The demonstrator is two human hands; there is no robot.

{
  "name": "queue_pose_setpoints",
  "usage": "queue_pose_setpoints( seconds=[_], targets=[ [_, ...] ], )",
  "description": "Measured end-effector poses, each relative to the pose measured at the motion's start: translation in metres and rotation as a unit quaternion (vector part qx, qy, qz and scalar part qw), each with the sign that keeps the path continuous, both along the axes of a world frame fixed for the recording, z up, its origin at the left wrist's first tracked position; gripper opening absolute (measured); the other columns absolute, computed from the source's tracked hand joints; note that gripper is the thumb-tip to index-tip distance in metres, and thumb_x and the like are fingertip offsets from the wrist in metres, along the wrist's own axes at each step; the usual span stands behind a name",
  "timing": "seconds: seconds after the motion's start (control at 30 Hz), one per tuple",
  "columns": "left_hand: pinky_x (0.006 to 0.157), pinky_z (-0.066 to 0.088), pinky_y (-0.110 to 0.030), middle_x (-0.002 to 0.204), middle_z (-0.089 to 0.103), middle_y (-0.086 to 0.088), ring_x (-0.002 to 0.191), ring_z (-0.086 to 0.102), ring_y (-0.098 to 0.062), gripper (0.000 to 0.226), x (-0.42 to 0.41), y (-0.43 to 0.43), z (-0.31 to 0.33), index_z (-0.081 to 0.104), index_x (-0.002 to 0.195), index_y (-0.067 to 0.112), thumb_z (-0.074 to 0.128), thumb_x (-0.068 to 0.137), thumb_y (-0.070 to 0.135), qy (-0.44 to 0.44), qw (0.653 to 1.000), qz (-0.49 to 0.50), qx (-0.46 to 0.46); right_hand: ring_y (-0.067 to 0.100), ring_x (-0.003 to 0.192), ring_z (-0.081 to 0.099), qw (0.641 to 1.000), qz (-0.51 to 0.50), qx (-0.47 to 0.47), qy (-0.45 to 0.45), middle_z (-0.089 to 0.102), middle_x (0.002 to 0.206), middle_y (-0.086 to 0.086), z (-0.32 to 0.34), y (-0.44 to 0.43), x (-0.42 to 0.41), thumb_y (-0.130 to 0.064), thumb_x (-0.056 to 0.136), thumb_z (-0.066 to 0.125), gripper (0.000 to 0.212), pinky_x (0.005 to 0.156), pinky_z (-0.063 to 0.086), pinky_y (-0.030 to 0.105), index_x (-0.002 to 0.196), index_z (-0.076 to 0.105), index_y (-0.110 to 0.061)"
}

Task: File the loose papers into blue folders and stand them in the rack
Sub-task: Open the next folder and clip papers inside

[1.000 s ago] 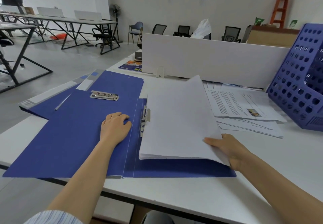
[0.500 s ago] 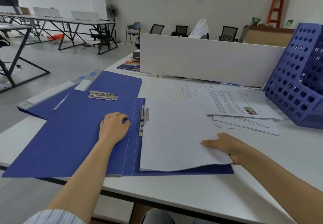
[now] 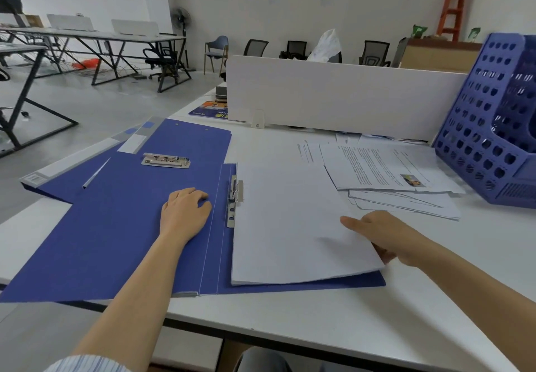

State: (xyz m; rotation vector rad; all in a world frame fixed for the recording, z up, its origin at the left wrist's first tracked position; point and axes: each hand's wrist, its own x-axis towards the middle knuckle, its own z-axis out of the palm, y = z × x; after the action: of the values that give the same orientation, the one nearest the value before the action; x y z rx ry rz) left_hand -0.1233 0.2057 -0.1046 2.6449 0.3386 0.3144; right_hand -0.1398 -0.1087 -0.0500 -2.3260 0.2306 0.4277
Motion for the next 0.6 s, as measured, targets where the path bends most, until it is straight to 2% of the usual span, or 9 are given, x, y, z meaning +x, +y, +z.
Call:
queue_pose_setpoints(
  seconds=[0.07, 0.17, 0.33, 0.43, 0.57, 0.6],
  targets=[
    [0.104, 0.033, -0.042, 0.133, 0.053, -0.005, 0.128, 0.039, -0.027, 0.033, 0.0, 0.0, 0.0, 0.057, 0.123, 0.012, 0.044, 0.094, 0.022, -0.002, 1.0, 0.001, 0.002, 0.021, 0.05, 0.058, 0.997, 0.027, -0.067, -0.037, 0.059, 0.063, 0.008, 0.011, -0.001, -0.002, -0.043, 0.091, 0.049, 0.043, 0.05, 0.049, 0.025, 0.089, 0.059, -0.001],
    [0.104, 0.034, -0.042, 0.133, 0.053, -0.006, 0.128, 0.04, -0.026, 0.033, -0.001, -0.001, 0.001, 0.057, 0.123, 0.012, 0.044, 0.094, 0.022, -0.002, 1.0, 0.005, 0.004, 0.016, 0.047, 0.059, 0.98, 0.077, -0.169, -0.077, 0.064, 0.062, 0.007, 0.022, 0.003, 0.003, -0.041, 0.093, 0.043, 0.042, 0.048, 0.047, 0.02, 0.089, 0.06, -0.003],
    [0.105, 0.032, -0.04, 0.137, 0.05, -0.007, 0.131, 0.037, -0.026, 0.033, -0.002, -0.004, 0.004, 0.056, 0.124, 0.011, 0.044, 0.095, 0.021, -0.007, 1.0, 0.009, -0.006, 0.016, 0.043, 0.059, 0.973, 0.131, -0.186, -0.028, 0.063, 0.058, 0.008, 0.019, 0.009, 0.017, -0.027, 0.095, 0.038, 0.031, 0.046, 0.048, 0.019, 0.076, 0.05, -0.006],
    [0.105, 0.032, -0.041, 0.136, 0.051, -0.007, 0.131, 0.037, -0.026, 0.033, -0.002, -0.004, 0.003, 0.057, 0.123, 0.011, 0.045, 0.095, 0.02, -0.01, 1.0, 0.011, -0.007, 0.014, 0.041, 0.058, 0.957, 0.151, -0.246, -0.039, 0.061, 0.055, 0.005, 0.014, 0.005, 0.019, -0.025, 0.095, 0.036, 0.03, 0.045, 0.048, 0.02, 0.069, 0.042, -0.012],
    [0.105, 0.032, -0.041, 0.136, 0.051, -0.007, 0.131, 0.038, -0.026, 0.032, -0.001, -0.004, 0.003, 0.057, 0.123, 0.011, 0.045, 0.095, 0.02, -0.01, 1.0, 0.018, -0.004, 0.013, 0.051, 0.045, 0.911, 0.16, -0.34, -0.167, 0.044, 0.06, 0.0, 0.018, 0.013, 0.026, -0.031, 0.097, 0.035, 0.033, 0.049, 0.035, 0.023, 0.068, 0.036, -0.014],
    [0.105, 0.032, -0.041, 0.136, 0.051, -0.007, 0.131, 0.038, -0.026, 0.032, -0.001, -0.004, 0.003, 0.057, 0.123, 0.011, 0.045, 0.094, 0.02, -0.009, 1.0, 0.019, -0.004, 0.016, 0.058, 0.045, 0.9, 0.17, -0.343, -0.21, 0.046, 0.065, 0.001, 0.018, 0.019, 0.03, -0.033, 0.097, 0.034, 0.032, 0.052, 0.035, 0.025, 0.073, 0.04, -0.013]
  ],
)
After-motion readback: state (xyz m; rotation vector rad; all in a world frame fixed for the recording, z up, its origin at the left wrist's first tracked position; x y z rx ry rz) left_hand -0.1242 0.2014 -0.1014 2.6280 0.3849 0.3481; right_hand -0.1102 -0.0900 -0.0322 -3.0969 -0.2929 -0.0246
